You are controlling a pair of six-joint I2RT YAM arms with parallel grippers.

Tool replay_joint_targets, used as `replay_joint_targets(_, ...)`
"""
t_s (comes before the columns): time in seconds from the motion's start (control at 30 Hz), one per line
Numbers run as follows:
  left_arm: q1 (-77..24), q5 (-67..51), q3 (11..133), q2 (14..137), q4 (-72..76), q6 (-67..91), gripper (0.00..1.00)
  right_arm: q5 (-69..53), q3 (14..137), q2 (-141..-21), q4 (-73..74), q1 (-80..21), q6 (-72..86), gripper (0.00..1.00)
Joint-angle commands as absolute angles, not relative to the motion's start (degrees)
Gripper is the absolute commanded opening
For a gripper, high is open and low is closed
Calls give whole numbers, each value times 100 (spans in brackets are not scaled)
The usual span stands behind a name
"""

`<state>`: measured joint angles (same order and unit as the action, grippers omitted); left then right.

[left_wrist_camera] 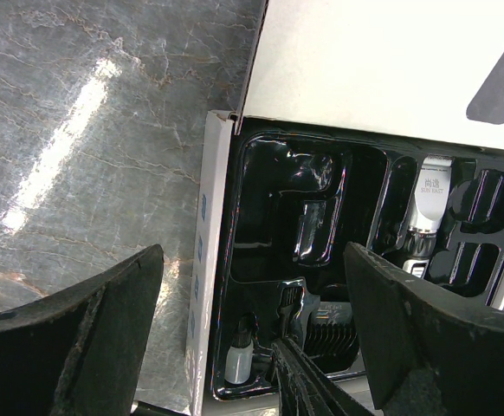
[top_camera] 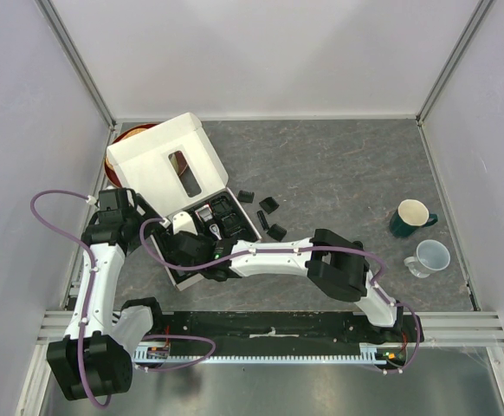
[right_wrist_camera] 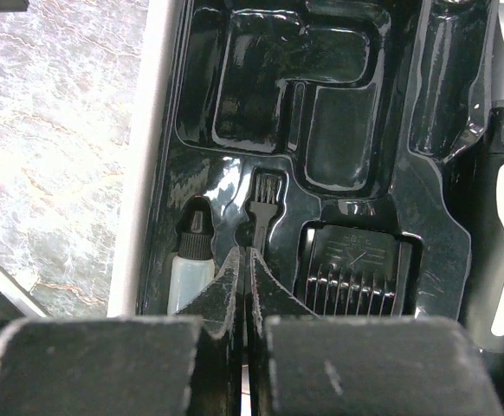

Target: Sort the hair-cutting tools

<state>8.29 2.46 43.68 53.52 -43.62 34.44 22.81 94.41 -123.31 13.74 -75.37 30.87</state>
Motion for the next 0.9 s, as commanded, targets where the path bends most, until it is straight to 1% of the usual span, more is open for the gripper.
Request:
replay_joint_targets(0.0, 861, 264, 4368, 5282, -4254, 3551, 91, 2399, 9378, -12454, 1301, -7515, 3173, 0)
replay_joint_targets(0.2, 861, 264, 4368, 5274, -4271, 3559, 91, 2470, 9387, -12533, 1388, -7497, 3304, 0)
replay_joint_targets(0.53, 870, 255, 4359, 5265, -4263, 3551, 91, 2487, 9123, -12516, 1687, -7348, 4016, 0)
replay_joint_targets(0.87, 861, 246, 4351, 5247, -4263, 3568, 91, 2259, 9245, -12358, 1644, -7321, 4008, 0)
